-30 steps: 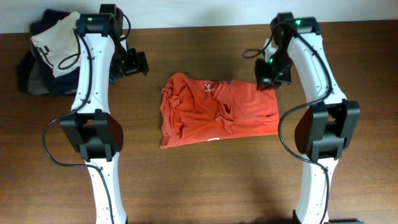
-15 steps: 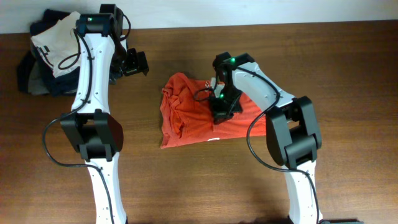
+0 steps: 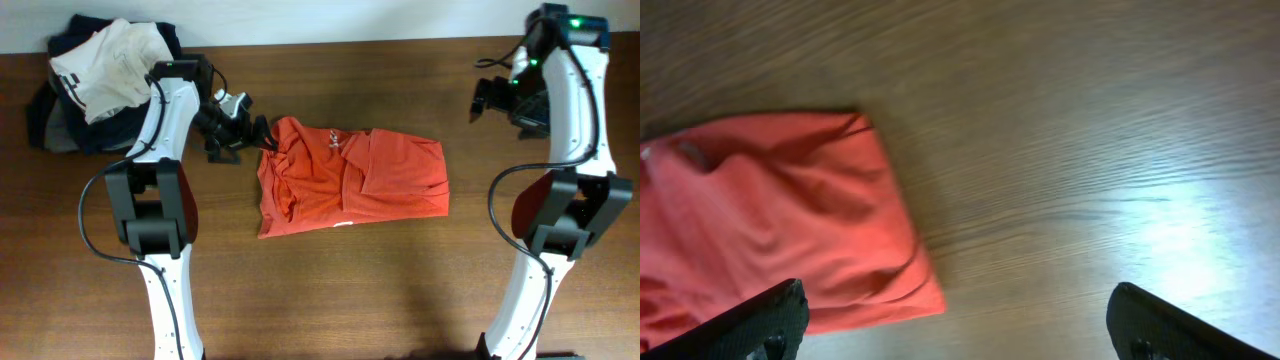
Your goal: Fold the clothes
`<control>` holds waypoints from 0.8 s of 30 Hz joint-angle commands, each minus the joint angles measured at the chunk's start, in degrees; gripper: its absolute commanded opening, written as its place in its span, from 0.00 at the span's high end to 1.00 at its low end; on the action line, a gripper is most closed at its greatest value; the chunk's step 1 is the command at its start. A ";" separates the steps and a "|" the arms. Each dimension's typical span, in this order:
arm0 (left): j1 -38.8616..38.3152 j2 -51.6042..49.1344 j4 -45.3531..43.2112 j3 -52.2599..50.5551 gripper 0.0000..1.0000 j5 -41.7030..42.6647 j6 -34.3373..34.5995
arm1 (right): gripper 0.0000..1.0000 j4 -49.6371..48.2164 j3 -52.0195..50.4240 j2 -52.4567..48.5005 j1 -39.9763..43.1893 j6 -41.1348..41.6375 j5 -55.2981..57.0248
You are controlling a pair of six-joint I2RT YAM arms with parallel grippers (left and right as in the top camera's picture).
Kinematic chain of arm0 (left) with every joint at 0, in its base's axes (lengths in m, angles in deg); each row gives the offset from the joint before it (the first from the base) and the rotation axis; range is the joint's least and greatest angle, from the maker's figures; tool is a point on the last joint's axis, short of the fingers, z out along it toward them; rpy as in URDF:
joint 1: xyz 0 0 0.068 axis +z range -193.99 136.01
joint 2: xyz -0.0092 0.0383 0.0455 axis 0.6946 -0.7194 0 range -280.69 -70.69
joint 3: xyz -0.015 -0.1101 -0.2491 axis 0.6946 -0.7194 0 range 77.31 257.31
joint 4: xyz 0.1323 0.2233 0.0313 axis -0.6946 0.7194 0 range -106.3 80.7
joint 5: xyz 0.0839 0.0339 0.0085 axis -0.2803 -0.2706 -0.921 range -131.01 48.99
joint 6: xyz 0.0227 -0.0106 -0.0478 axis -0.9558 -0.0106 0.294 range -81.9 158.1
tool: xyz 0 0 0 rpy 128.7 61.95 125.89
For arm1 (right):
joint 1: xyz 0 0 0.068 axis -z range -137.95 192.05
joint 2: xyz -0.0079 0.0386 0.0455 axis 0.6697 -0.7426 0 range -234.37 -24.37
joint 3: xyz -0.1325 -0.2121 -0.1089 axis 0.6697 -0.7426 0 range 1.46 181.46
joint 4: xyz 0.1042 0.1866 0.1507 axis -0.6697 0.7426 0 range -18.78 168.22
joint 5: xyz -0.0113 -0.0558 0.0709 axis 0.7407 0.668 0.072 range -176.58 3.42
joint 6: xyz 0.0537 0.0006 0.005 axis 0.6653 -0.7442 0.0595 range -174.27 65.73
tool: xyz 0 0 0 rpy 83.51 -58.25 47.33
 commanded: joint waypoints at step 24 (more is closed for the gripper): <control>-6.58 -0.07 14.97 26.93 0.99 -26.75 18.73 | 0.01 2.73 0.81 0.66 -0.50 0.46 -2.40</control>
